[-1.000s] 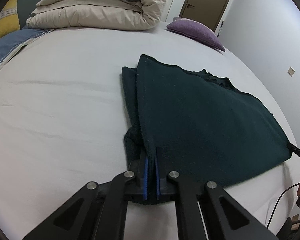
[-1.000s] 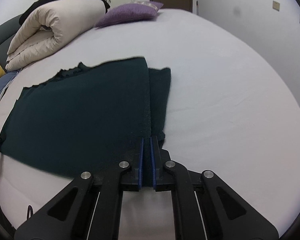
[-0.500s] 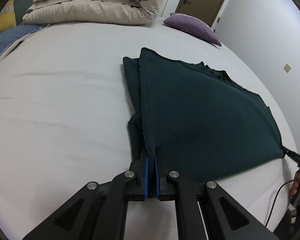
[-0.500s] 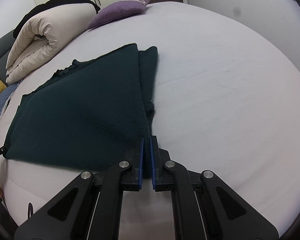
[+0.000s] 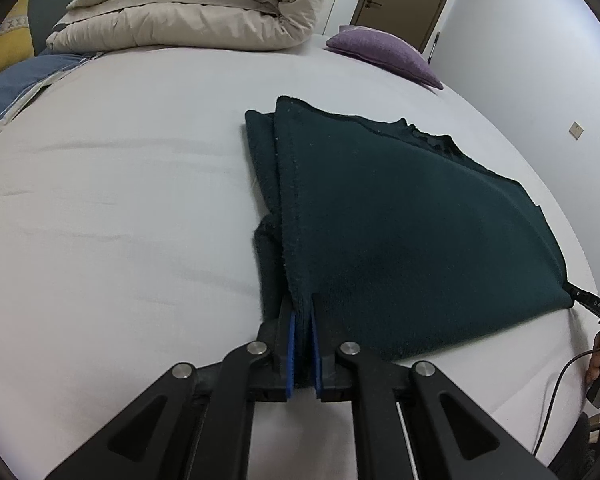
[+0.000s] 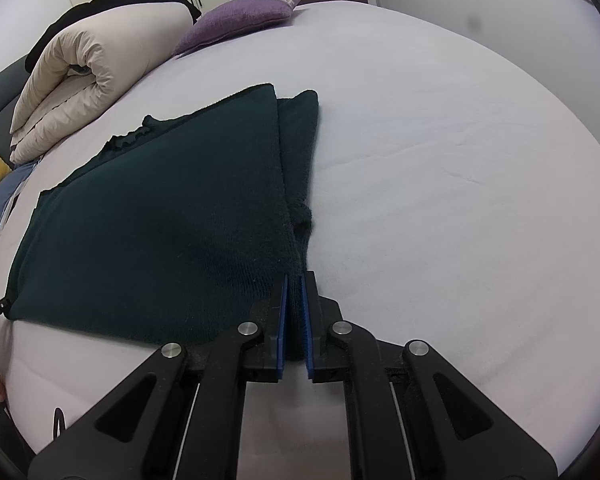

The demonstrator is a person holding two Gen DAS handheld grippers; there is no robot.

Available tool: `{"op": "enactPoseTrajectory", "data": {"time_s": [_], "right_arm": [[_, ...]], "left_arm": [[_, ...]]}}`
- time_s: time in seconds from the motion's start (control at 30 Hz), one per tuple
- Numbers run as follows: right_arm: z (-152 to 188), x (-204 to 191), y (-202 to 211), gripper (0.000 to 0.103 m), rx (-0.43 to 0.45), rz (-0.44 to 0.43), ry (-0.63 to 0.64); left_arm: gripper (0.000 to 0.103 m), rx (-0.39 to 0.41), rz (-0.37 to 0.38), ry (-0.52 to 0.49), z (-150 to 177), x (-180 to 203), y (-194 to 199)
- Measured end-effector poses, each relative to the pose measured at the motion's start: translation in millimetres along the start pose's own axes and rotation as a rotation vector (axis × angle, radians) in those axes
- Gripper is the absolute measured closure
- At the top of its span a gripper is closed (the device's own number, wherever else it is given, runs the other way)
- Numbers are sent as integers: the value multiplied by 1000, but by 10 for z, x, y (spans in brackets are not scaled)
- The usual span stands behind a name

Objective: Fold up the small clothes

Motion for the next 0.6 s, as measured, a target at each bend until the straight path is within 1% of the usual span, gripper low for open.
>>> {"op": "enactPoseTrajectory", "data": {"time_s": [0.03, 0.07, 0.1, 0.13, 0.17, 0.2, 0.27, 0.3, 0.37, 0.43, 0.47, 0.5, 0.53, 0.57, 0.6], "right_arm": [[0, 6, 6, 91, -2, 4, 0], [-2, 19, 27, 87, -3, 10, -5], [-12, 53, 72, 74, -2, 13, -26], [-21, 91, 116, 55, 5, 11, -48], [-54, 132, 190, 50, 31, 10, -77], [-102, 173, 291, 49, 69, 15, -107], [-224, 158, 445, 48, 119, 0, -131], [-305, 81, 497, 47, 143, -46, -142], [-489, -236, 450, 47, 138, -176, -138], [-654, -591, 321, 47, 126, -279, -112], [-758, -827, 194, 47, 113, -350, -105], [-820, -974, 85, 47, 98, -396, -110], [-909, -1151, -85, 47, 80, -447, -126], [-971, -1262, -212, 47, 68, -478, -137], [-1046, -1449, -445, 47, 34, -534, -156]], "left_arm": [[87, -5, 10, 2, 5, 2, 19], [85, -10, 16, 4, 10, 3, 46], [82, -14, 15, 7, 8, 0, 93], [75, -11, 1, 6, 3, -7, 148], [71, 9, -18, 3, -32, -16, 238], [67, 39, -33, 1, -89, -21, 330], [63, 87, -43, -4, -221, 19, 452], [59, 107, -45, -12, -313, 66, 483], [57, 146, -38, -45, -562, 248, 451], [57, 170, -36, -76, -790, 424, 318], [57, 170, -37, -89, -895, 510, 223], [57, 165, -32, -98, -1003, 608, 111], [57, 166, -22, -107, -1102, 710, 3], [57, 167, -20, -120, -1184, 797, -103], [57, 157, -33, -144, -1271, 898, -266]]}}
Point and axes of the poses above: each gripper's, at about its wrist camera, not at the fingertips, and y roughly against the way its jaws point, x to its right, z to its underside, the point moved 8 cm from there along -y, roughly the way its jaws point, and after that the axes turned 7 degrees about -z, right-handed, at the moved point
